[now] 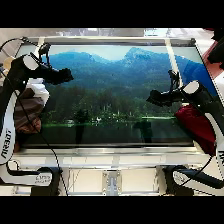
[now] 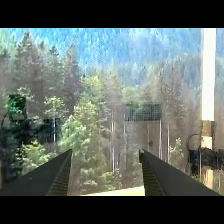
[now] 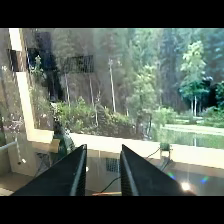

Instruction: Fold the shirts.

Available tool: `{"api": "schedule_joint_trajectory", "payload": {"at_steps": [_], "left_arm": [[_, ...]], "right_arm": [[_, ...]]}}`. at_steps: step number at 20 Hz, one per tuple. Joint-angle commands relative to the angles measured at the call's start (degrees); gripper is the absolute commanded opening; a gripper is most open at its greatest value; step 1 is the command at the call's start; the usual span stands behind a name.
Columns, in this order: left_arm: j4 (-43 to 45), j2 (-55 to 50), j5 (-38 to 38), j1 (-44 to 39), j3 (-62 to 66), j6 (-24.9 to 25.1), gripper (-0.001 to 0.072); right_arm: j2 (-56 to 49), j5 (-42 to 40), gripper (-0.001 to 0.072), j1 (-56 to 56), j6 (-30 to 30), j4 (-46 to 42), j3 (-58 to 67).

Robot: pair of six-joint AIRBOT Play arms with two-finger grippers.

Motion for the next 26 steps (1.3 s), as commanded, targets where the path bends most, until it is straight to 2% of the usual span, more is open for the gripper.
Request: {"api": "schedule_joint_trajectory", "payload": {"at_steps": [1,13,17,20,24,26], "left_arm": [[0.0,0.0,0.0,0.0,0.0,0.0,0.0500],[0.0,0.0,1.0,0.0,0.0,0.0,0.0500],[2.0,0.0,2.4,0.1,0.0,0.2,0.0500],[11.0,0.0,6.4,0.1,0.0,0.2,0.0487],[32.3,0.0,7.3,0.2,0.0,-0.5,0.0488],[42.1,0.0,7.2,1.2,0.0,-3.4,0.0487]], "right_arm": [[0.0,0.0,0.0271,0.0,0.0,0.0,0.0],[0.0,0.0,0.0272,0.0,-0.1,0.0,0.0],[0.0,-4.3,0.0271,0.0,-0.1,1.1,0.0],[0.0,-7.1,0.0271,0.0,-0.1,1.2,0.0],[0.0,-7.2,0.0271,0.0,-0.1,0.0,0.0],[0.0,-7.4,0.0271,0.0,-0.1,-0.2,0.0]]}}
